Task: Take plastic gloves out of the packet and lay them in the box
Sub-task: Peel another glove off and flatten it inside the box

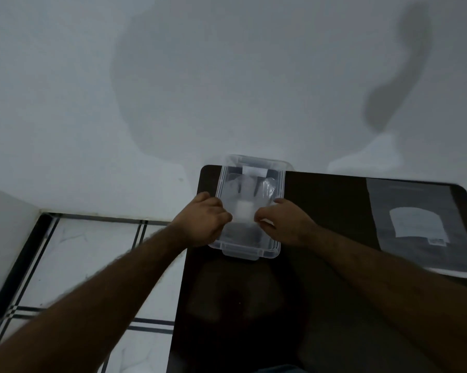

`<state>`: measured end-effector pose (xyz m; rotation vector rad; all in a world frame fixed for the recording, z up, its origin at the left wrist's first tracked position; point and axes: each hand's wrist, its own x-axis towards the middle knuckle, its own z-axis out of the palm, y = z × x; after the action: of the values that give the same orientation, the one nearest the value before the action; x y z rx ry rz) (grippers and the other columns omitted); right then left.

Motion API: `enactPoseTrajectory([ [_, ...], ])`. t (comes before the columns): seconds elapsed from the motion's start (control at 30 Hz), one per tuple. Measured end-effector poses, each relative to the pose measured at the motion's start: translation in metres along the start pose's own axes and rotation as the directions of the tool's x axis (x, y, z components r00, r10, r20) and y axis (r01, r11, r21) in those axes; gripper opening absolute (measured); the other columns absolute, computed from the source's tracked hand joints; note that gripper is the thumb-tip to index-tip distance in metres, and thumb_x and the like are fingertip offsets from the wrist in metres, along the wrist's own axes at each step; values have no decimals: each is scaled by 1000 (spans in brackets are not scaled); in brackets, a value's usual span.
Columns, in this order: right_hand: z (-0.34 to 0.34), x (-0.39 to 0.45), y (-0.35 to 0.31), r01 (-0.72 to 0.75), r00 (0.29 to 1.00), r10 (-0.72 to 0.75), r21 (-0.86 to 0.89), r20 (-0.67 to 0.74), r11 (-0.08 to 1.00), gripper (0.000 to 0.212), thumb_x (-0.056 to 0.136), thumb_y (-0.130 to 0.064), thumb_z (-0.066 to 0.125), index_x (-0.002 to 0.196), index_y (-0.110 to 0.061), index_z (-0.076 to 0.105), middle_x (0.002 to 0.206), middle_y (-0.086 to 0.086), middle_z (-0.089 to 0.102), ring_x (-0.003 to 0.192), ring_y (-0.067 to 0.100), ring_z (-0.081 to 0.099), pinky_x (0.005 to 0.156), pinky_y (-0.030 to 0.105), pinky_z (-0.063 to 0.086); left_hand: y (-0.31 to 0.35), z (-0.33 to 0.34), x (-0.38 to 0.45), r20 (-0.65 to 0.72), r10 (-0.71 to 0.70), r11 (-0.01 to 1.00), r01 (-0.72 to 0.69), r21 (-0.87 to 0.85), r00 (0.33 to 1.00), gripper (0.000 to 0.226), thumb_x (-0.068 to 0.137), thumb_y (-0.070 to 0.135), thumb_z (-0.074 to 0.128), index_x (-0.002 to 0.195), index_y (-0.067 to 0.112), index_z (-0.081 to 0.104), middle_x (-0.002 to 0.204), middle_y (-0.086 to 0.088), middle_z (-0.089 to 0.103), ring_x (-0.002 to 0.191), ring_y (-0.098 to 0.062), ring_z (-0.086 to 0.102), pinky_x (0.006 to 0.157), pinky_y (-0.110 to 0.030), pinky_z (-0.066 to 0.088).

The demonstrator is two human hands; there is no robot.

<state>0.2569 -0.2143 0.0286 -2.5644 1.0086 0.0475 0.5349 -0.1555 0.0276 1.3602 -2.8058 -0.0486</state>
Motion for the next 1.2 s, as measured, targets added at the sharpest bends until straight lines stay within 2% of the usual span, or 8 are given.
enactPoseTrajectory([
  [0.2, 14, 16, -2, 81, 951, -10, -219, 310, 972, 35, 104, -43, 54, 135, -30, 62, 128, -1, 73, 126, 18, 65, 130, 52, 16, 5, 15, 18, 196, -2, 997, -13, 78, 981, 13, 89, 28, 67, 96, 27, 77, 95, 2, 79, 114, -24, 69, 114, -51, 27],
  [0.37, 14, 30, -9, 120, 881, 9, -242, 474, 963, 30, 106, -42, 51, 126, -25, 68, 123, -1, 73, 119, 18, 66, 128, 53, 21, 5, 20, 29, 371, -25, 996, -11, 93, 928, 17, 94, 30, 65, 106, 29, 77, 106, 4, 78, 130, -26, 62, 125, -69, 6],
  [0.5, 12, 45, -10, 114, 921, 7, -287, 391, 951, 26, 105, -39, 51, 113, -22, 70, 101, 0, 73, 91, 19, 69, 106, 46, 49, 2, 19, 37, 441, -7, 999, -12, 40, 897, 21, 98, 34, 61, 112, 31, 76, 115, 4, 76, 134, -25, 59, 123, -74, -2],
  [0.57, 12, 52, -11, 80, 954, 18, -312, 299, 947, 29, 104, -38, 51, 118, -20, 69, 102, 2, 71, 92, 21, 68, 99, 46, 53, 1, 15, 40, 485, 12, 1000, -9, -9, 874, 27, 104, 38, 53, 116, 33, 77, 118, 7, 76, 139, -23, 55, 121, -74, -9],
  [0.73, 18, 63, -16, 16, 946, 134, -455, 296, 890, 52, 98, -43, 64, 145, -20, 54, 143, 12, 57, 130, 32, 56, 114, 51, 39, -3, 15, 40, 554, 9, 999, 19, -44, 833, 61, 109, 62, 25, 121, 35, 78, 122, 10, 77, 153, -20, 41, 118, -68, -27],
  [0.87, 23, 61, -13, -3, 925, 199, -518, 323, 855, 60, 93, -50, 69, 144, -21, 55, 145, 12, 55, 133, 33, 53, 119, 57, 32, 3, 17, 39, 584, 16, 1000, -1, -27, 812, 82, 106, 70, 10, 109, 28, 80, 117, 6, 78, 157, -23, 33, 119, -69, -22],
  [1.1, 23, 62, -19, -61, 936, 230, -522, 265, 851, 84, 80, -74, 71, 142, -19, 55, 144, 11, 56, 133, 32, 52, 120, 59, 27, 4, 10, 40, 486, 25, 1000, -31, 3, 874, 94, 99, 72, -1, 119, 27, 79, 142, 7, 67, 162, -25, 19, 120, -71, -15],
  [1.2, 24, 63, -22, -45, 932, 231, -541, 280, 840, 97, 71, -79, 76, 144, -19, 53, 144, 10, 56, 133, 32, 52, 120, 60, 27, 5, 12, 42, 529, 8, 999, -29, 31, 848, 93, 99, 81, 5, 130, 26, 74, 153, 2, 59, 164, -26, 12, 119, -70, -19],
])
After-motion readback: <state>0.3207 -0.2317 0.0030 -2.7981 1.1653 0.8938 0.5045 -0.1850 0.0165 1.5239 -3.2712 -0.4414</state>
